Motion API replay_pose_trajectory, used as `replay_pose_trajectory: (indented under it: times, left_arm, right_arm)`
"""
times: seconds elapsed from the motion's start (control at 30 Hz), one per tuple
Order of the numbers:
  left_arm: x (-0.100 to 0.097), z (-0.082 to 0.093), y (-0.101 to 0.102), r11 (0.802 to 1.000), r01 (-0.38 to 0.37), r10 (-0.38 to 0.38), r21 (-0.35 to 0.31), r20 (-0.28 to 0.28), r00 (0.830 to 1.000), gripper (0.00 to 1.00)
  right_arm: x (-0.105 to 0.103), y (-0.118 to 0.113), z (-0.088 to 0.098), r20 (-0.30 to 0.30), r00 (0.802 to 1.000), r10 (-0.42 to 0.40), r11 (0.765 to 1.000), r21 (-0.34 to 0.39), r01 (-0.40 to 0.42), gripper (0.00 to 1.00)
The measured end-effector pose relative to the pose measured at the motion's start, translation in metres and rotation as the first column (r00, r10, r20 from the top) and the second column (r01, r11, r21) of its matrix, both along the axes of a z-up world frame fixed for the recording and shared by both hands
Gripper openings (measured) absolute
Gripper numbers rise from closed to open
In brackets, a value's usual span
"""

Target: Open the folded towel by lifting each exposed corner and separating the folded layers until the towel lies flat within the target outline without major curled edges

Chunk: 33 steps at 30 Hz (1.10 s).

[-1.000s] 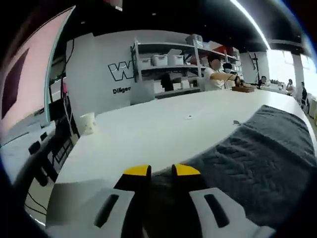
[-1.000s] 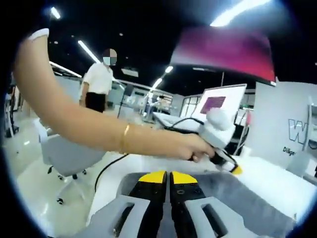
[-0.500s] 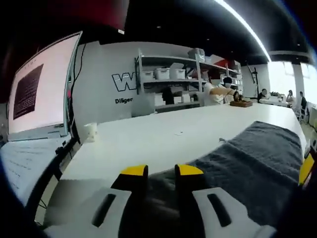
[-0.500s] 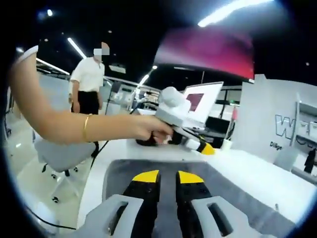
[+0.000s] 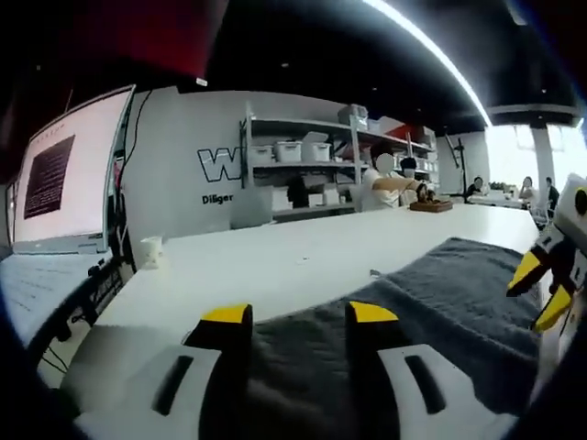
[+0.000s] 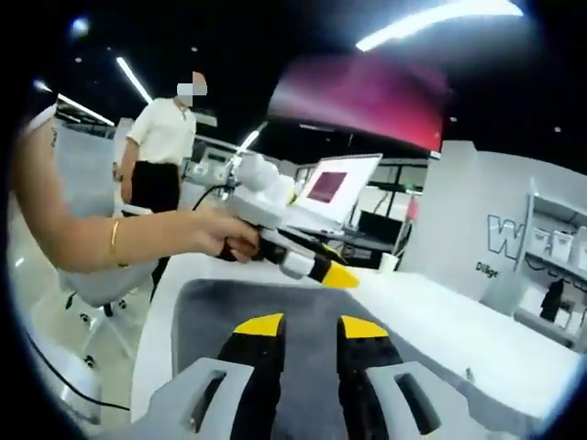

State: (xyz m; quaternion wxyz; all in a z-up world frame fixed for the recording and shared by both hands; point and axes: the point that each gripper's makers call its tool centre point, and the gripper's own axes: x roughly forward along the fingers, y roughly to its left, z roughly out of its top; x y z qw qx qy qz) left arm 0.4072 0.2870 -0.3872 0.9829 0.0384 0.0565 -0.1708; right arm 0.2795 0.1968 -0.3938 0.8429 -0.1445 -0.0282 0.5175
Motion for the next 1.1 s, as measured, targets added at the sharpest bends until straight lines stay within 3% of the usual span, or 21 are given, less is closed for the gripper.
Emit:
replay_pose_trajectory:
  times: [0.03,0.1,0.23,0.33,0.37,0.47,0.6,0.83,0.93,1.1]
  left_arm:
    - [-0.004,0.002,-0.002,1.0,-0.014,0.014,0.002,0.003,1.0,0.42]
    - [-0.015,0.009,-0.008,0.998,-0.045,0.042,0.04,0.078,0.996,0.42]
    - [-0.025,0.004,-0.024,0.998,-0.015,0.012,0.06,0.049,0.999,0.46]
    - [-0.035,0.006,-0.035,0.996,-0.005,0.0,0.091,0.06,0.998,0.56]
    - [-0.038,0.01,-0.036,0.997,-0.009,0.004,0.079,0.07,0.998,0.59]
    - [-0.046,0.015,-0.033,0.998,-0.037,0.032,0.055,0.084,0.996,0.62]
    - [-0.052,0.016,-0.02,0.982,-0.126,0.111,0.14,0.11,0.988,0.61]
    - [-0.059,0.016,-0.023,0.987,-0.129,0.119,0.095,0.103,0.988,0.67]
    - [-0.058,0.014,-0.021,0.987,-0.133,0.126,0.085,0.085,0.988,0.73]
    - [-0.062,0.017,-0.022,0.99,-0.13,0.125,0.059,0.075,0.989,0.74]
  right_arm:
    - [0.001,-0.001,0.0,0.0,1.0,-0.003,1.0,0.0,0.003,0.18]
    - [0.005,-0.009,0.003,0.006,1.0,-0.03,1.0,0.008,0.03,0.18]
    - [0.012,-0.02,0.004,-0.001,0.998,-0.067,0.998,0.016,0.067,0.18]
    - [0.014,-0.027,0.003,-0.012,0.996,-0.094,0.995,0.024,0.094,0.19]
    - [0.01,-0.005,-0.003,-0.017,0.995,-0.101,0.994,0.028,0.102,0.19]
    - [0.012,-0.005,-0.004,-0.025,0.991,-0.133,0.99,0.034,0.134,0.19]
    - [0.016,-0.016,-0.002,-0.017,0.985,-0.17,0.984,0.048,0.171,0.19]
    - [0.023,-0.031,-0.007,-0.039,0.971,-0.236,0.97,0.058,0.238,0.22]
    - [0.022,-0.028,-0.007,-0.084,0.975,-0.204,0.972,0.098,0.212,0.28]
    - [0.022,-0.033,-0.005,-0.074,0.968,-0.241,0.963,0.109,0.248,0.34]
